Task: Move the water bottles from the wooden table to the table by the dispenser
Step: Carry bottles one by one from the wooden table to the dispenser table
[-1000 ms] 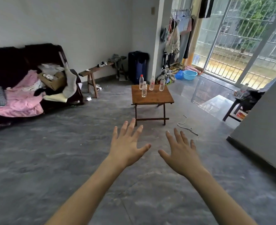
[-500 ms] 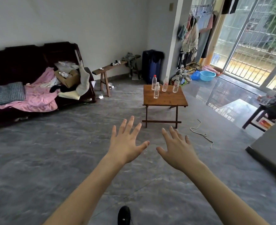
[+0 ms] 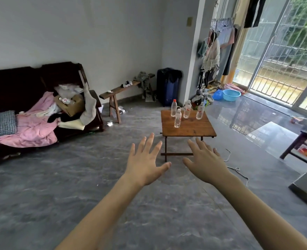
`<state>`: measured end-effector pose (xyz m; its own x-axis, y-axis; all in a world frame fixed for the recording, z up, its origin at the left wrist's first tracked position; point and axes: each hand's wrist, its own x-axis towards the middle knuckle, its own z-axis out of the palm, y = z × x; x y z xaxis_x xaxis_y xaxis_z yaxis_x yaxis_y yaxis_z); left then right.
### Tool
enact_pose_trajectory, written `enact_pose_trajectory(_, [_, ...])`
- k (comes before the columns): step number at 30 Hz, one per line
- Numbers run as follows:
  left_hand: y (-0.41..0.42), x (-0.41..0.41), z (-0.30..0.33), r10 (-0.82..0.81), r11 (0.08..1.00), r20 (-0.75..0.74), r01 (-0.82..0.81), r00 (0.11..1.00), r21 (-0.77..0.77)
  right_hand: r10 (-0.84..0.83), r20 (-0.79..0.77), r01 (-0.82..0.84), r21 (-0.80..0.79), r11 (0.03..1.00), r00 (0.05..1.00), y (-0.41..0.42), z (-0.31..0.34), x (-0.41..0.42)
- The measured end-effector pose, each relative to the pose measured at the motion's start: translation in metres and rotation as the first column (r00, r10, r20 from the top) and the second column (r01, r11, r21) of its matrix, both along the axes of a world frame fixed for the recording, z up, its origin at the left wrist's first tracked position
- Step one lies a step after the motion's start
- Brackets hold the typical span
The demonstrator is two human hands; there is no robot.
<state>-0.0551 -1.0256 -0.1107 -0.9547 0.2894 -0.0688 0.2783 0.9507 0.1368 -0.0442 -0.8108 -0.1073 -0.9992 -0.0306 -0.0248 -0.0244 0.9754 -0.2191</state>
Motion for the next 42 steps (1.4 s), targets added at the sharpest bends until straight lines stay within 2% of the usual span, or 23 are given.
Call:
enact_pose_trajectory(10, [0.005,-0.123,-0.009,-0.051,0.999,0.027,0.051,0.998,0.007,-0.043,0.023,0.043,0.008,0.999,0.999,0.005,-0.002,-0.112])
enact_pose_trajectory(17, [0.039,-0.219,-0.025,-0.057,0.998,0.056,0.057,0.997,0.005,-0.053,0.034,0.054,-0.013,0.998,0.998,0.043,-0.01,-0.202])
enact_pose_trajectory(30, [0.135,-0.421,-0.038,0.025,1.0,0.034,-0.024,0.999,-0.004,-0.04,0.072,0.043,-0.04,0.998,0.997,0.163,-0.027,-0.41])
enact_pose_trajectory(42, [0.164,-0.532,-0.056,0.08,0.996,0.104,-0.074,0.991,-0.052,0.01,0.188,0.004,-0.078,0.997,0.982,0.192,-0.067,-0.527])
